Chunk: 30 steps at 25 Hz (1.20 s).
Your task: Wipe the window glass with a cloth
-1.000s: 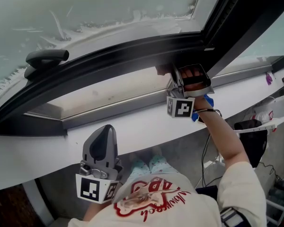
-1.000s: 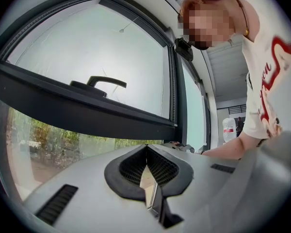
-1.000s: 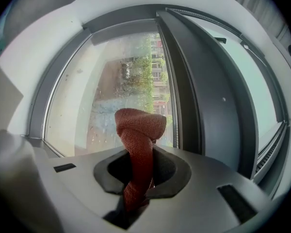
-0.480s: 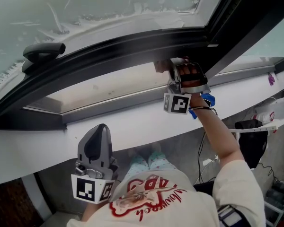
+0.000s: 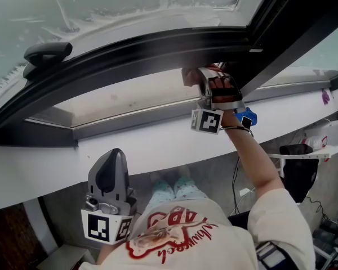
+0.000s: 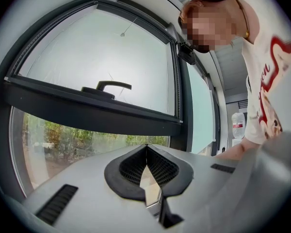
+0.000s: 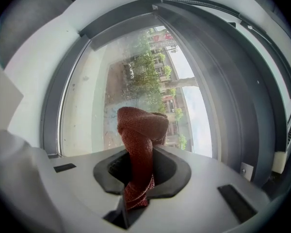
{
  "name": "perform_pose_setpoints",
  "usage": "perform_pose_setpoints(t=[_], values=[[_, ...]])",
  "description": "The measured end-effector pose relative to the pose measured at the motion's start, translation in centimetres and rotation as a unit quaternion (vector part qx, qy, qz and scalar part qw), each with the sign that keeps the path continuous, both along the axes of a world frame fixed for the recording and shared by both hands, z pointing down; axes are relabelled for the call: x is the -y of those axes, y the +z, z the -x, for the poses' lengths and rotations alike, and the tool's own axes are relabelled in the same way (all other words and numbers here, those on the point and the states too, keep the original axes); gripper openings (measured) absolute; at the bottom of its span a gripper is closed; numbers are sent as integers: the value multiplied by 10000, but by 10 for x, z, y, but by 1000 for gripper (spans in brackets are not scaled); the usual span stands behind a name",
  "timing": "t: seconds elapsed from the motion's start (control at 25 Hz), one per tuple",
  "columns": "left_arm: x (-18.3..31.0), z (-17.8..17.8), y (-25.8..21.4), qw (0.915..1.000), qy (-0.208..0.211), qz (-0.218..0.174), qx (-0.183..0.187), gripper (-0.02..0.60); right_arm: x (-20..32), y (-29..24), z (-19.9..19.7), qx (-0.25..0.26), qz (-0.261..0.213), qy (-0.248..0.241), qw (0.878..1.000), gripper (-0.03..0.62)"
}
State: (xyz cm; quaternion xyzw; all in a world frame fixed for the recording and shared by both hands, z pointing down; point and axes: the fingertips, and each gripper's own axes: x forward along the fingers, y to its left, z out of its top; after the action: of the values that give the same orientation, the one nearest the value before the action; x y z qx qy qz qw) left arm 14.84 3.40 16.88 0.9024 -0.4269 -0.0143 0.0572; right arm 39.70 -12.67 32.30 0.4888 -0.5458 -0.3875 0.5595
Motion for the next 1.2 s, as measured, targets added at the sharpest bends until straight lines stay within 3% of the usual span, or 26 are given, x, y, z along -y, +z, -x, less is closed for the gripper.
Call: perform_pose_setpoints(t=[1.2], values=[[-13, 5, 21, 9978, -572, 300, 154, 21, 2, 97, 6, 165, 601, -134, 9980, 74]])
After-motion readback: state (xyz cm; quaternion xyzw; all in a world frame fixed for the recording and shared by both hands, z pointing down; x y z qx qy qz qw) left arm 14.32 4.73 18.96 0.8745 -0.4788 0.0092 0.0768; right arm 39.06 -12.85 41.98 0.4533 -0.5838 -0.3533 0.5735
